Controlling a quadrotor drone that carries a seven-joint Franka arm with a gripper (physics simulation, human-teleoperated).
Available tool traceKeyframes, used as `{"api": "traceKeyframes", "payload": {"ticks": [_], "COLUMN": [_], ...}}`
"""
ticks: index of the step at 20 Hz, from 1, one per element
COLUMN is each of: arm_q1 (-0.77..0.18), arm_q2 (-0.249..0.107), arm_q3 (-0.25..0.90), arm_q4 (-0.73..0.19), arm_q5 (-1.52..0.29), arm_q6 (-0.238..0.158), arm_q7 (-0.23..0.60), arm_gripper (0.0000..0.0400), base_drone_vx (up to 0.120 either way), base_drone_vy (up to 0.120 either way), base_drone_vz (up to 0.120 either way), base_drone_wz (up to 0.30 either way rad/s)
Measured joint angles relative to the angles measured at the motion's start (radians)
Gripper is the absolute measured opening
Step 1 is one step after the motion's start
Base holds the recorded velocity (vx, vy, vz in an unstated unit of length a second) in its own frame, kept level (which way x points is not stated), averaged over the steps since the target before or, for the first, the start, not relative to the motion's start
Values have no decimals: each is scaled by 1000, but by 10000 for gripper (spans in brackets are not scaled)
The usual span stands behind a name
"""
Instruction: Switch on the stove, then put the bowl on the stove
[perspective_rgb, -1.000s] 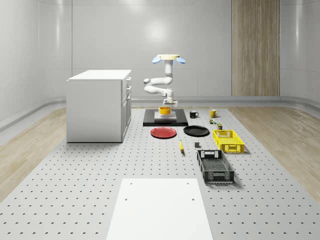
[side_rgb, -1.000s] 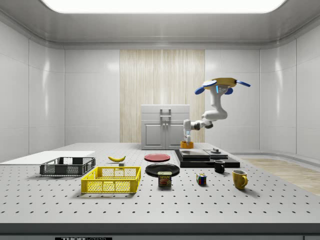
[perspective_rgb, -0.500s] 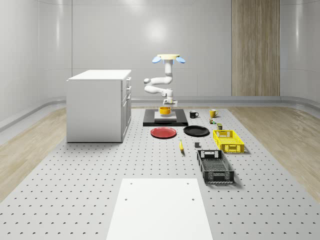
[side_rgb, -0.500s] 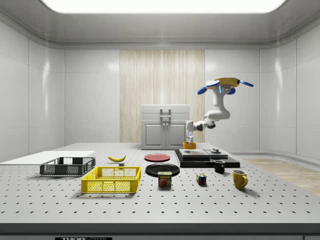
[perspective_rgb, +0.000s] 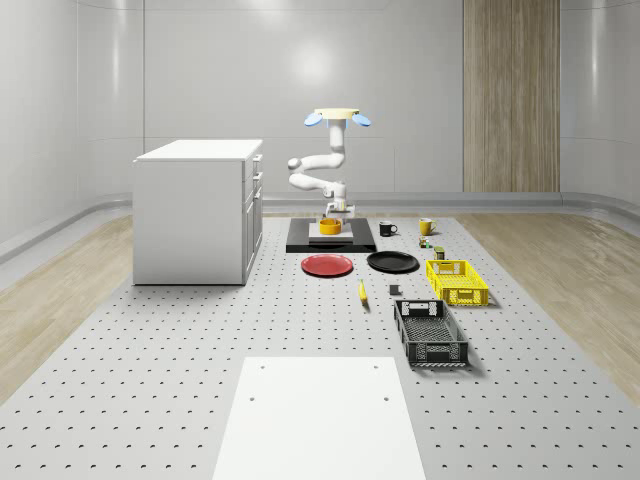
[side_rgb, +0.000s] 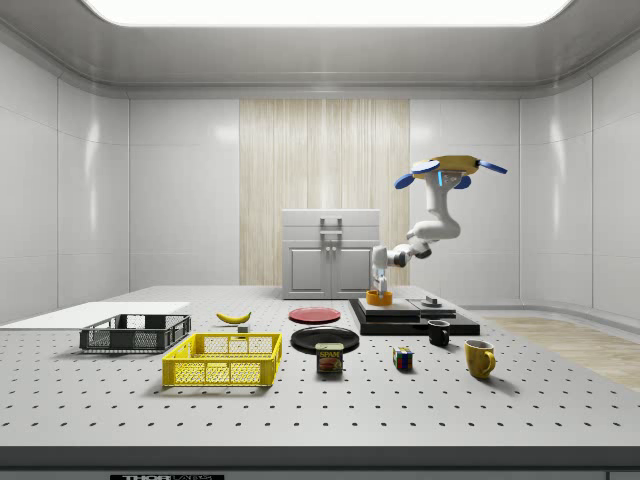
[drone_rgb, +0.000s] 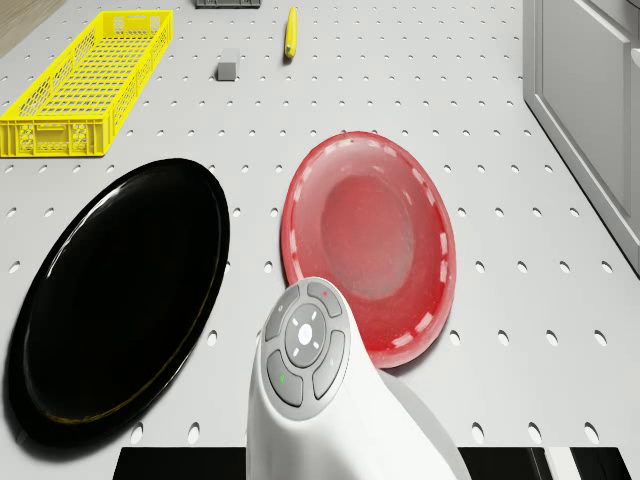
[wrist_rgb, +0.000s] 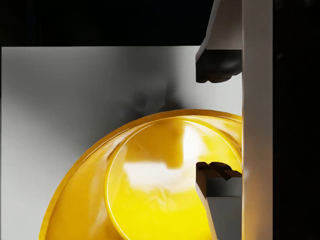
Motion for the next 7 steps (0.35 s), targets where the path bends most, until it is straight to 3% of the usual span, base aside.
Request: {"api": "traceKeyframes", "payload": {"ticks": [3,7], "arm_q1": [6,16], "arm_q2": [0,-2], "arm_q3": [15,51], "arm_q4": [-10,-32], "arm_q5": [12,45], "arm_q6": [-11,-34], "arm_q7": [-1,0], "arm_gripper": [343,379], "base_drone_vx": [0,0], "base_drone_vy": [0,0], "base_drone_vz": [0,0], "base_drone_wz": [0,0]}}
